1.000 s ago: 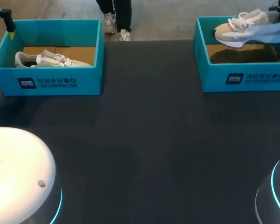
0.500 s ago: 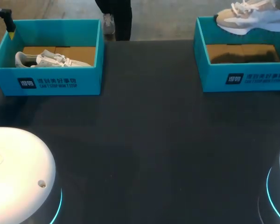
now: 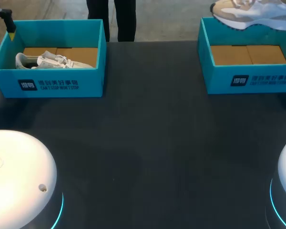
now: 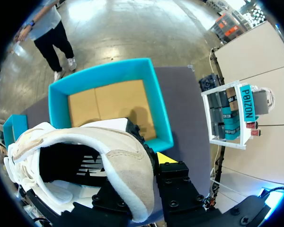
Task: Take the shoe out of the shoebox, open the shoe tongue, remove and reinsert the insole, then place the shoe into the shoebox
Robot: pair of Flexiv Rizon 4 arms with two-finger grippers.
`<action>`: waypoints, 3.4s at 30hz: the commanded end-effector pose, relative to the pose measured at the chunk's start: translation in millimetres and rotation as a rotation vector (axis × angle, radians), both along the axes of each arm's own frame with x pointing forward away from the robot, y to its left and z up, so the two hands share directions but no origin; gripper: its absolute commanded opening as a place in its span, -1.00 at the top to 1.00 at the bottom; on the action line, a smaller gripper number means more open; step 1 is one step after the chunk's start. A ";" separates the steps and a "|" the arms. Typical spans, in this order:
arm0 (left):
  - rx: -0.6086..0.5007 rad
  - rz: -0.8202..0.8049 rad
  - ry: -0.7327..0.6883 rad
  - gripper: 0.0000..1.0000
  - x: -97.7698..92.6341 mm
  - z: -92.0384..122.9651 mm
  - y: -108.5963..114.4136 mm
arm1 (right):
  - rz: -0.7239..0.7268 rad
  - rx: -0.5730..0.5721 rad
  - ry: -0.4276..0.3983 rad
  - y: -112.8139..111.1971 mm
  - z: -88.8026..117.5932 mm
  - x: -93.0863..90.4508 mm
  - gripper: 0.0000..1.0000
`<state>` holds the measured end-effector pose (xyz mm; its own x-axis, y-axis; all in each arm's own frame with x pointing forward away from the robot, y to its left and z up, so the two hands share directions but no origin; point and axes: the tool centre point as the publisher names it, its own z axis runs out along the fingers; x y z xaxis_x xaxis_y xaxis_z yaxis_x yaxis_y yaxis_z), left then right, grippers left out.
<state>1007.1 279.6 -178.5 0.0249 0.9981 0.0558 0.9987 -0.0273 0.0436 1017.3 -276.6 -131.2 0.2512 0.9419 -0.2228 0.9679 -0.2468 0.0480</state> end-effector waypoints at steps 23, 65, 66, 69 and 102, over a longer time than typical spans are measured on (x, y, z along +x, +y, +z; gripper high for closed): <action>0.001 -0.001 -0.002 -1.00 -0.9 0.2 0.2 | -0.025 -0.007 -0.133 86.0 -2.5 -117.8 1.00; 0.001 -0.001 -0.002 -1.00 -0.9 0.2 0.2 | -0.100 0.038 -0.042 246.7 -114.5 -290.7 1.00; 0.001 -0.001 -0.002 -1.00 -0.9 0.2 0.2 | -0.098 0.060 -0.039 248.0 -116.6 -292.6 1.00; 0.001 -0.001 -0.002 -1.00 -0.9 0.2 0.2 | -0.098 0.060 -0.039 248.0 -116.6 -292.6 1.00; 0.001 -0.001 -0.002 -1.00 -0.9 0.2 0.2 | -0.095 -0.036 -0.001 329.8 -172.4 -366.5 1.00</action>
<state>1007.1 279.6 -178.5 0.0248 0.9981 0.0558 0.9987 -0.0273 0.0435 658.0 41.4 -298.2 0.3197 0.9143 -0.2489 0.9466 -0.3201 0.0400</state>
